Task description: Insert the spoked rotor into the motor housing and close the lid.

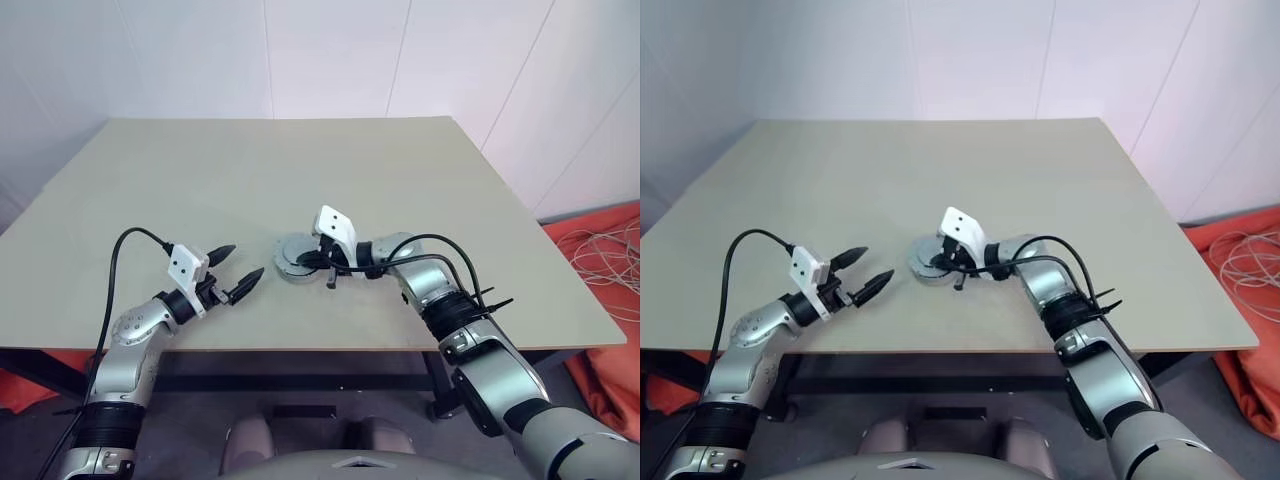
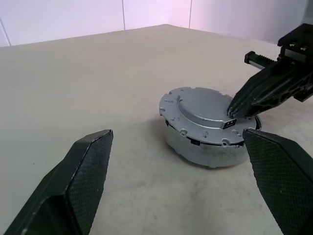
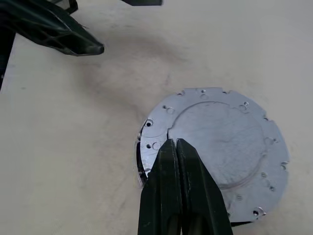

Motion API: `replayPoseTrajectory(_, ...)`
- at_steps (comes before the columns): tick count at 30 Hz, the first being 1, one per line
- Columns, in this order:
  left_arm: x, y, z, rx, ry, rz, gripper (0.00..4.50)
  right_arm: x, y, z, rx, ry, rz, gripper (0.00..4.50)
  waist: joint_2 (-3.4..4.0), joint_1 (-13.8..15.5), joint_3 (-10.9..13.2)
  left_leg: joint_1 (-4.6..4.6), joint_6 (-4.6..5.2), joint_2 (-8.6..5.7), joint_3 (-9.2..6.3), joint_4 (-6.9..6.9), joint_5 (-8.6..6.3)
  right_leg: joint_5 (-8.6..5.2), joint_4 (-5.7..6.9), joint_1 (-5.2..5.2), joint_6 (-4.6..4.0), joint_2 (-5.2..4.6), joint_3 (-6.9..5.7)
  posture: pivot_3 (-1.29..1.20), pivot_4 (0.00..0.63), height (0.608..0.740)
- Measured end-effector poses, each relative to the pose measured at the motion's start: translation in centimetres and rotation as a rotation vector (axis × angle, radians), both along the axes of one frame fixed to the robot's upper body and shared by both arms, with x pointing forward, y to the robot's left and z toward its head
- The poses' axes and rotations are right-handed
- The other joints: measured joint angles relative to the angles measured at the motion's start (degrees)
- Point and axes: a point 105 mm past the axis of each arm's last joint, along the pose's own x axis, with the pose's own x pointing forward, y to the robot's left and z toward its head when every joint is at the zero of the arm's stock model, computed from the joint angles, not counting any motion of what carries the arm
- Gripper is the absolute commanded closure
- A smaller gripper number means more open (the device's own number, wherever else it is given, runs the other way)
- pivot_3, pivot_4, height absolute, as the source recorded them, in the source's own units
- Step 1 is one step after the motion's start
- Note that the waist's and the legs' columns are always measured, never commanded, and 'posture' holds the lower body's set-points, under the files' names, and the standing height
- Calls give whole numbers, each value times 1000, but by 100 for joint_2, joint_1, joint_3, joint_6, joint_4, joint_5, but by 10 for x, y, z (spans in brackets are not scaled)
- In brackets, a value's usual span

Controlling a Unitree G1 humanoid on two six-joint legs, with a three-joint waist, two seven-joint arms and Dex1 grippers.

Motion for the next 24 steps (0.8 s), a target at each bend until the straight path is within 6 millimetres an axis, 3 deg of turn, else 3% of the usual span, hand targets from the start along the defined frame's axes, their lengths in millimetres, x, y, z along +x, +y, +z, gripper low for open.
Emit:
replayPoseTrajectory(7, 0, -1, 2, 1, -7, -1, 0, 3, -7, 14, 54, 74, 31, 4492, 0, 6, 0, -20, 6, 0, 2, -13, -3, 4, 0, -16, -7, 1, -4, 0, 0, 740)
replayPoseTrajectory(12, 0, -1, 2, 1, -8, -3, 0, 10, -10, 29, 89, 86, 42, 2929, 0, 13, 0, -46, 6, 0, 3, -32, -3, 24, 0, -46, -41, 1, -8, 0, 0, 740)
replayPoseTrajectory(20, 2, -1, 5, 4, -16, -5, 0, 19, -10, 30, 44, 39, 100, 180, 0, 11, 0, -71, 6, 0, 4, -33, -4, 27, -1, -72, -48, 0, -11, 0, 0, 740)
replayPoseTrajectory(24, 2, -1, 5, 6, -16, -4, 0, 22, -7, 26, 7, 15, 125, 32, 0, 9, 0, -71, 6, 0, 4, -31, -3, 27, 0, -73, -48, 0, -11, 0, 0, 740)
